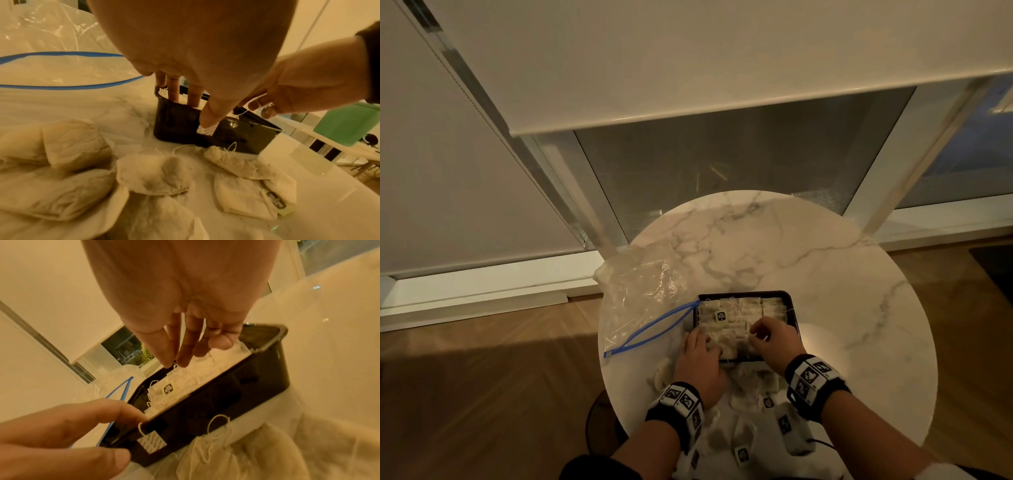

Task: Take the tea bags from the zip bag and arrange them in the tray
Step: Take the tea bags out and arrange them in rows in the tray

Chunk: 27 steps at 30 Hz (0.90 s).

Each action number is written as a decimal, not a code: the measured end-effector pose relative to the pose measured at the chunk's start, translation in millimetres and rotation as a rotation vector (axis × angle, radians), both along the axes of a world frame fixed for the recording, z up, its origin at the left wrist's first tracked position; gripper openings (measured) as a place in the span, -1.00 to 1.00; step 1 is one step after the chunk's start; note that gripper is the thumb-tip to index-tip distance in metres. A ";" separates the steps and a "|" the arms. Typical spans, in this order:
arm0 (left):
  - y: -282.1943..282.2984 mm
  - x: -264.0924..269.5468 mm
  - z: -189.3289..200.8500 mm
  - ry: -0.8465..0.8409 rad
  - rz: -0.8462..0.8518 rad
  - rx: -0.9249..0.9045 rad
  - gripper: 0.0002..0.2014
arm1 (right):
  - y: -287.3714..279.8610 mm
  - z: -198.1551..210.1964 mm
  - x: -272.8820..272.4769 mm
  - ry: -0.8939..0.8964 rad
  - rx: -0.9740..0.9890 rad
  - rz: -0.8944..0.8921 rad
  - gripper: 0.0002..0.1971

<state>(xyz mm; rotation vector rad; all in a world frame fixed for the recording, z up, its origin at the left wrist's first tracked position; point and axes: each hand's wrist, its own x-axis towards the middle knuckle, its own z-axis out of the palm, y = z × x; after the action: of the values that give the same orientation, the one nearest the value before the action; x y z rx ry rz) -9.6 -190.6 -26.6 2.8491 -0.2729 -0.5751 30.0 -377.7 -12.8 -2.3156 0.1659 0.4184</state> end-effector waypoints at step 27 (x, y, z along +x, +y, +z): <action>134.8 -38.5 -36.9 0.018 0.523 -0.439 -0.93 | 35.0 -5.2 -95.3 0.052 -0.040 -0.001 -0.89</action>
<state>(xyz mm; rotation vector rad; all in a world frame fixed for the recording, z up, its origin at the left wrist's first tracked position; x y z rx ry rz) -48.1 -55.8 -63.4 2.3463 0.3087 -0.3716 -65.3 -342.7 -18.0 -2.3451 0.2029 0.4792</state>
